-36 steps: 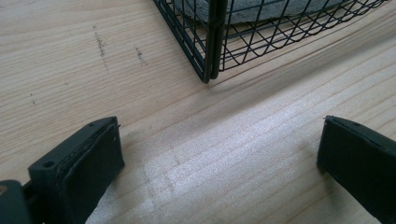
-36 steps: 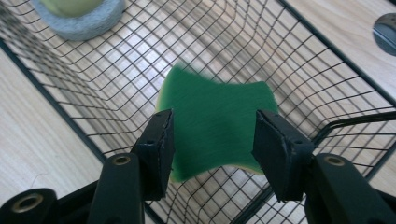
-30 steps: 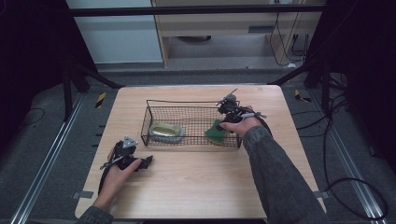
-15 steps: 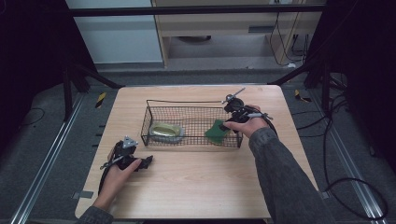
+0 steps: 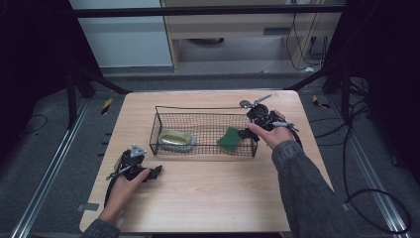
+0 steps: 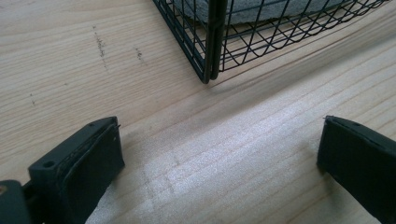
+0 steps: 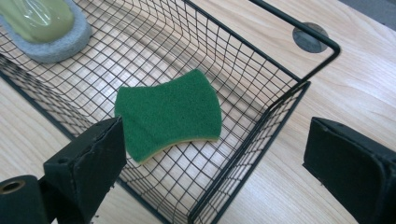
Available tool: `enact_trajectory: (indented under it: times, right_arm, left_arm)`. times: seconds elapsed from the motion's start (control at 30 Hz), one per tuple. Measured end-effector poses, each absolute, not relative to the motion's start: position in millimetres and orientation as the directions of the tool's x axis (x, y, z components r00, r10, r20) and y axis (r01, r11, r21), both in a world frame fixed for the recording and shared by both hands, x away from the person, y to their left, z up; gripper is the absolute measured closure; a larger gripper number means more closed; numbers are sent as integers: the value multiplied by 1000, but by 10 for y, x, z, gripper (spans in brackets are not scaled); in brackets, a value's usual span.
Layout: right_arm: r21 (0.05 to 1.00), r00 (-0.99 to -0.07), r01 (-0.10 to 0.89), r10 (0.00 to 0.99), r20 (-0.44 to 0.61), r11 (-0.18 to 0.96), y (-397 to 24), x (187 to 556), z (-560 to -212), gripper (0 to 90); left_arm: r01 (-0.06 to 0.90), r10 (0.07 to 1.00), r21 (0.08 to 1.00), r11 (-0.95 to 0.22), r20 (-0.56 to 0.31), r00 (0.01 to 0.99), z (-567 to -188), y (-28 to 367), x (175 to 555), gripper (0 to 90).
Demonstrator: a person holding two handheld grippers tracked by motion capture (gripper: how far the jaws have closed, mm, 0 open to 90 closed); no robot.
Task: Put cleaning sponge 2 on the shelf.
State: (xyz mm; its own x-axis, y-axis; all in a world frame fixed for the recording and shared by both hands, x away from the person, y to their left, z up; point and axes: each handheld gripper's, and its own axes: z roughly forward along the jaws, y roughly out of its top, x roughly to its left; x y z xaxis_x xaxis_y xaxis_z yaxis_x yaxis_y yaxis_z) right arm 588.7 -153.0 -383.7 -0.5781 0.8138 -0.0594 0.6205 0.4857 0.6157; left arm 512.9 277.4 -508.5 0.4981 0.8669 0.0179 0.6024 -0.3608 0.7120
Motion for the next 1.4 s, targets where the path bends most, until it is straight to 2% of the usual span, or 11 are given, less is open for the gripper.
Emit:
enact_trajectory:
  times: [0.6,0.87,1.4]
  right_arm:
    - [677,-525,600,848,-69,426,-2015,5555,-3833,92]
    - [688,-483,616,874,-55,383,-2275,5482,-3977,104]
    - [686,-427,650,904,-28,328,-2536,5366,-4288,113]
  left_arm:
    - [602,867,712,-362,19,498,-5084,2775,5129,0]
    - [604,867,709,-364,20,498,-5083,2775,5130,0]
    - [604,867,710,-364,21,498,-5083,2775,5130,0]
